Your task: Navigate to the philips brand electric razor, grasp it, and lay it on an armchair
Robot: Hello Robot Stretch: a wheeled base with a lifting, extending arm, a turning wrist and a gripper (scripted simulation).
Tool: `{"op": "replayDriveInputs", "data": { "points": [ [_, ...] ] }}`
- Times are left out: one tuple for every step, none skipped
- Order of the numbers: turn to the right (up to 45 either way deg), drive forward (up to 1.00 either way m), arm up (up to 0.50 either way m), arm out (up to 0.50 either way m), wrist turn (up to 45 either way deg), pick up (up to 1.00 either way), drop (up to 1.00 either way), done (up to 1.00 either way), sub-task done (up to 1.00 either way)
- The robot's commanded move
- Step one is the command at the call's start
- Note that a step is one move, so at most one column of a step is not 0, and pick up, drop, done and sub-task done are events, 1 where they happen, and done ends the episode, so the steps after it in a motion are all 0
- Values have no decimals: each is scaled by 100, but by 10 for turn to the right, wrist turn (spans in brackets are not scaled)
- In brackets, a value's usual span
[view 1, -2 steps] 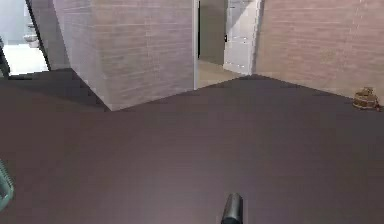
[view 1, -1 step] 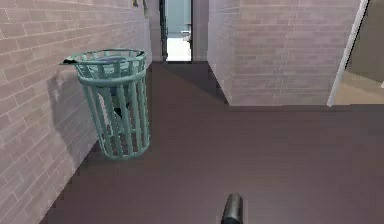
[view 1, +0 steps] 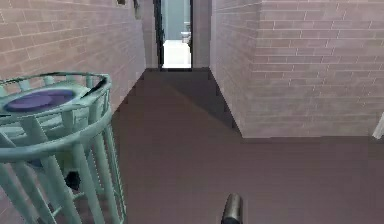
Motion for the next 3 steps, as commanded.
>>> {"op": "replayDriveInputs", "data": {
  "points": [
    [-30,0,0,0,0,0,0,0,0],
    [270,0,0,0,0,0,0,0,0],
    [0,30,0,0,0,0,0,0,0]
  ]
}}
